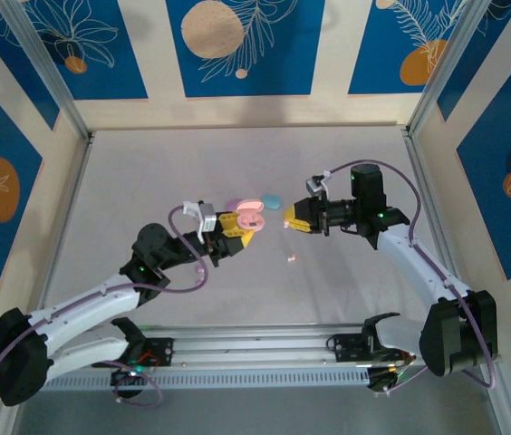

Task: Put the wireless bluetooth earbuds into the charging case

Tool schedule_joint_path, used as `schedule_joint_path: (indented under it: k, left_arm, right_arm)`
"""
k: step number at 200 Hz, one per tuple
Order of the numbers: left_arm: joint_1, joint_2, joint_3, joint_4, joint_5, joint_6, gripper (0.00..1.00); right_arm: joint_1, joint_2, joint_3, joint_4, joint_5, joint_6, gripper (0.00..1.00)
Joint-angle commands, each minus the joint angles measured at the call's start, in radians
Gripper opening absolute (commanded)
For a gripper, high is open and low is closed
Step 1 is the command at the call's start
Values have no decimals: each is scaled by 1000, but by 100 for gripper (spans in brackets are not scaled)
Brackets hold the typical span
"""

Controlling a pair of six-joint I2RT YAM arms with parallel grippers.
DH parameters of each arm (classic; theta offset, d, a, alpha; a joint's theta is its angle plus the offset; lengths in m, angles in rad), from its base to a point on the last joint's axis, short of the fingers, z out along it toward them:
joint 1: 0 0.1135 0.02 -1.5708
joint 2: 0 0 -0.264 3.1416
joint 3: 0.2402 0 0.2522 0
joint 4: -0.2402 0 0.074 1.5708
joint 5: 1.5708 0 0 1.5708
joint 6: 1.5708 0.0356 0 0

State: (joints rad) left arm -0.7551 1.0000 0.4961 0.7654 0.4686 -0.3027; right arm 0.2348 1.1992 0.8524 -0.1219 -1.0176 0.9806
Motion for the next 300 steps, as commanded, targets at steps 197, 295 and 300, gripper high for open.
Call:
schedule_joint_path:
  k: [197,295,300]
  left_arm:
    - [-7,7,16,16,12,69,19]
    - [-18,15,10,49,2,100,19]
    - [-18,17,10,51,3,101,19]
  right_arm:
    - [342,-88,268,-156,374,-51,22]
    - [424,-57,288,-163,514,-73,21]
    - [425,-57,287,-161,517,-72,21]
